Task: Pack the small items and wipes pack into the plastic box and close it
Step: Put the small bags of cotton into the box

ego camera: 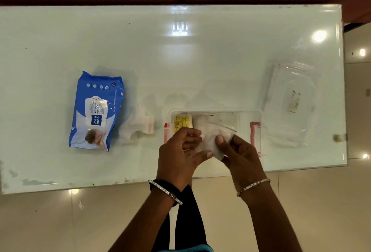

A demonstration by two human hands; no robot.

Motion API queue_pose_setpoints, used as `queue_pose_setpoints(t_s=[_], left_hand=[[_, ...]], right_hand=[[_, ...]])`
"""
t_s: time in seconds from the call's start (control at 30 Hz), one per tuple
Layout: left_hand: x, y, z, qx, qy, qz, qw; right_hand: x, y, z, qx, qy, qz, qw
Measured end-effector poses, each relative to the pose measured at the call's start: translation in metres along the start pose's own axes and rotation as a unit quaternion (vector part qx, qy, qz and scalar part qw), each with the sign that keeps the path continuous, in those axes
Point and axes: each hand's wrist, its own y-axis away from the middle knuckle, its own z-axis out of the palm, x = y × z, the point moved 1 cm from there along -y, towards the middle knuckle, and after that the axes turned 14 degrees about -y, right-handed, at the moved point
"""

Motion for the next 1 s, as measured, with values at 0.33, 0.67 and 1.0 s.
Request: queue_pose_setpoints(t_s=[0.33, 0.67, 1.0], left_hand=[[-0.024, -0.001, -0.017, 0.136, -0.037, -0.020, 0.990], [-0.073, -0.021, -0.062, 0.199, -0.159, -0.061, 0.965], [-0.079, -0.052, -0.036, 0.157, -0.401, -0.034, 0.902]], right_hand=[[0.000, -0.065, -0.013, 0.198, 0.338, -0.092, 0.915], [0.012, -0.043, 0.004, 0.207, 0.403, -0.215, 0.865], [0.030, 0.006, 0.062, 0.102, 0.400, -0.325, 0.851]])
